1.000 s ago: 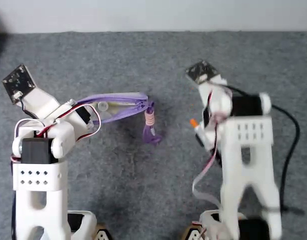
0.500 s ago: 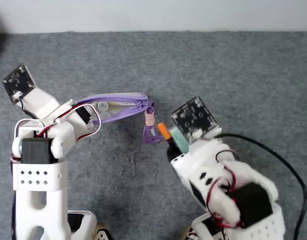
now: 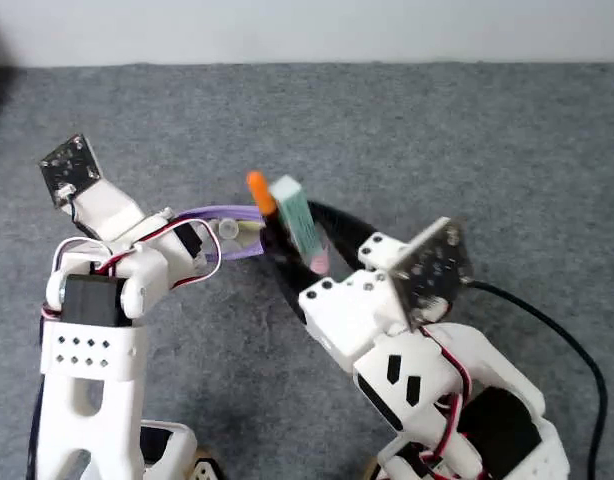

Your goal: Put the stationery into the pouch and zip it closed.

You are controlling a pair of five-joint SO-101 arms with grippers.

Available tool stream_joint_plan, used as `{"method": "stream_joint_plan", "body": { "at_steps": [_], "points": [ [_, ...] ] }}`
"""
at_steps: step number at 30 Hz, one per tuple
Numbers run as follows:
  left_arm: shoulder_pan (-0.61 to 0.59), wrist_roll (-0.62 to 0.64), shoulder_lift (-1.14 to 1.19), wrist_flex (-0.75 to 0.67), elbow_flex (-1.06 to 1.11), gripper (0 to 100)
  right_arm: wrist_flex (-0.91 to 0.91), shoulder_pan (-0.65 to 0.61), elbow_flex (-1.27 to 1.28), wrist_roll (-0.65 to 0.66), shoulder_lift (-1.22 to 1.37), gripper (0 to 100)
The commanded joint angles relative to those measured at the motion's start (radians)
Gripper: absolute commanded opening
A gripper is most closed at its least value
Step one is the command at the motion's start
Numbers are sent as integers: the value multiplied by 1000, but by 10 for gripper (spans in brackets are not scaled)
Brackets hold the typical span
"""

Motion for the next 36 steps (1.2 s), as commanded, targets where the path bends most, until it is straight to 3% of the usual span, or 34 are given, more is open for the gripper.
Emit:
{"method": "stream_joint_plan", "body": {
  "at_steps": [1,20,28,36],
  "points": [
    [3,12,-8,-48,-21,13,-185,-12,-8,-15,-16,8],
    [2,12,-5,-77,-18,13,-885,-65,292,-9,124,8],
    [2,12,-5,-75,-18,13,-1069,-44,356,63,194,8],
    [0,12,-5,-80,-18,13,-1096,-48,509,60,189,8]
  ]
}}
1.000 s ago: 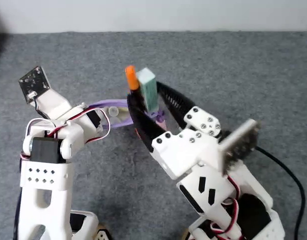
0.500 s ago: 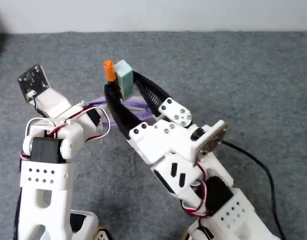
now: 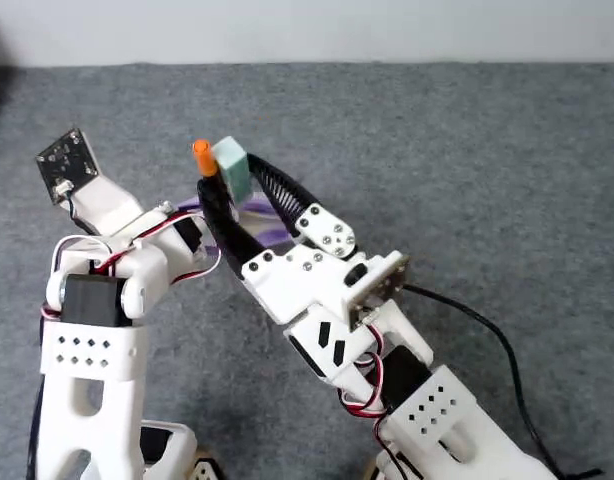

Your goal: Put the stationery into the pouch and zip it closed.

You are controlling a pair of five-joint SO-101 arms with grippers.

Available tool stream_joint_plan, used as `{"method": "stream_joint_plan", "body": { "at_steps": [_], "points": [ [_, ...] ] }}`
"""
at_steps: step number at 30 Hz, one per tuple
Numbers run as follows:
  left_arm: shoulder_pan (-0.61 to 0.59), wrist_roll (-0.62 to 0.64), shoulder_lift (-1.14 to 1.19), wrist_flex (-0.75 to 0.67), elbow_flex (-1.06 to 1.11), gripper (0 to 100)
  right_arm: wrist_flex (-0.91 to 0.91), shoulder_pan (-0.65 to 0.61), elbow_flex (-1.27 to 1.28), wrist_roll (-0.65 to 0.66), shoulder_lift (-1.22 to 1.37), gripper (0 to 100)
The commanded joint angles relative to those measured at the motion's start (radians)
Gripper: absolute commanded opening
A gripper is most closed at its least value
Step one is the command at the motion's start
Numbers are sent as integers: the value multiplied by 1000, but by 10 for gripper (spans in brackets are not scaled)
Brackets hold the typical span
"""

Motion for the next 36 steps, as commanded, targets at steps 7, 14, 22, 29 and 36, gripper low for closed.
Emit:
{"method": "stream_joint_plan", "body": {
  "at_steps": [7,14,22,29,36],
  "points": [
    [0,12,-5,-29,-18,13,-21,5,63,8,-4,8],
    [0,12,-5,-28,-18,13,-22,5,89,12,-12,8],
    [5,12,-5,-29,-27,13,-19,5,158,84,-136,8],
    [5,11,57,-21,-90,13,-16,-68,245,121,-237,8],
    [8,12,209,80,-266,13,-24,-114,350,175,-277,8]
  ]
}}
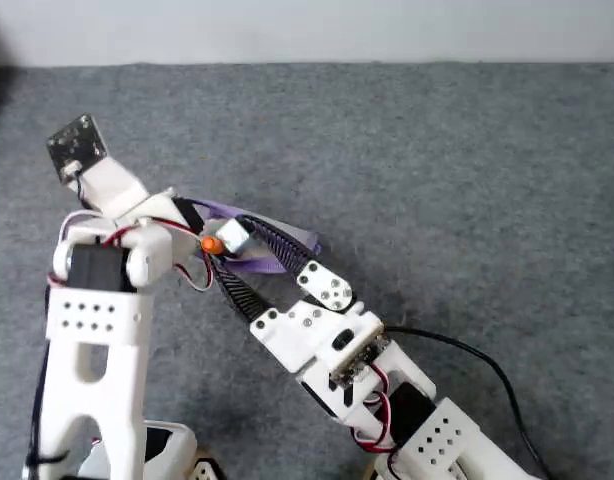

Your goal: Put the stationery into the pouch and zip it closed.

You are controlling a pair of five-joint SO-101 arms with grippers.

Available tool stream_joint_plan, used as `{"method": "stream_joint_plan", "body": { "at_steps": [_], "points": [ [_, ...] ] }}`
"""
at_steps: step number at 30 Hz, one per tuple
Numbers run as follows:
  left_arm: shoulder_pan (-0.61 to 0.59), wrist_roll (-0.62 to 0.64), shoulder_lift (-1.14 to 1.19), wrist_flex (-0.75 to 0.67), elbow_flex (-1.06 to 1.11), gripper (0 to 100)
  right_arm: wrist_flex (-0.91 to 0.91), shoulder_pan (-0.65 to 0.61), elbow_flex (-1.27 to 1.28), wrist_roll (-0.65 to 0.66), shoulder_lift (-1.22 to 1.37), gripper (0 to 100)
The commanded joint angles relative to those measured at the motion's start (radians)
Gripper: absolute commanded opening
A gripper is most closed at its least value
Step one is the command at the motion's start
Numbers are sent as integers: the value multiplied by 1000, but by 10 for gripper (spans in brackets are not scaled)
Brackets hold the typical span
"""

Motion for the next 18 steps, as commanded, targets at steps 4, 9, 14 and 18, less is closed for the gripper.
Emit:
{"method": "stream_joint_plan", "body": {
  "at_steps": [4,9,14,18],
  "points": [
    [14,29,64,58,-173,13,-15,-35,23,20,2,8],
    [14,31,66,63,-173,14,27,-33,18,49,4,9],
    [14,31,66,64,-173,14,108,-15,-14,91,4,79],
    [14,31,66,64,-173,14,196,13,-64,91,5,217]
  ]
}}
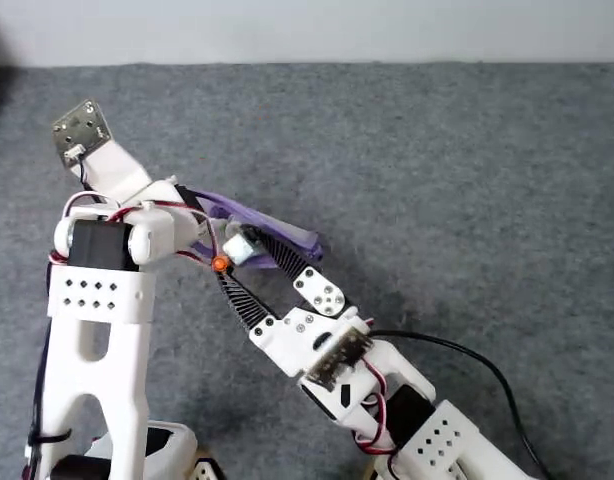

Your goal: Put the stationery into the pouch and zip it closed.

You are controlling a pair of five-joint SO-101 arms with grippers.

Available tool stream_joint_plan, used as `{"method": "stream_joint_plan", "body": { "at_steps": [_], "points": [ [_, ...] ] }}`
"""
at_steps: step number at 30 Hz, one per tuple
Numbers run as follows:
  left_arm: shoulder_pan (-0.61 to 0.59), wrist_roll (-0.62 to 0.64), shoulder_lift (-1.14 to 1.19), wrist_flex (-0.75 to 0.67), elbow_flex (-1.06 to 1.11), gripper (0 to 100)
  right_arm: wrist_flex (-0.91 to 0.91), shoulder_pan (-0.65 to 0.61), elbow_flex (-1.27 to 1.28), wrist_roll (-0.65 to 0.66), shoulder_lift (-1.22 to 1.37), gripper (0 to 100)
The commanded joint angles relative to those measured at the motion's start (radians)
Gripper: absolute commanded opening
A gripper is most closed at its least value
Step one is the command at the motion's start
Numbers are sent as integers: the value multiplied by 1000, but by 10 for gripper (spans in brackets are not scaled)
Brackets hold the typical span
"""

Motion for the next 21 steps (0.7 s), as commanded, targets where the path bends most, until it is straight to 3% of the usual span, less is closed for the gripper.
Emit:
{"method": "stream_joint_plan", "body": {
  "at_steps": [1,21],
  "points": [
    [8,18,-8,0,-74,14,99,18,-89,11,-7,230],
    [-2,20,-6,29,-71,14,197,76,-196,11,-19,230]
  ]
}}
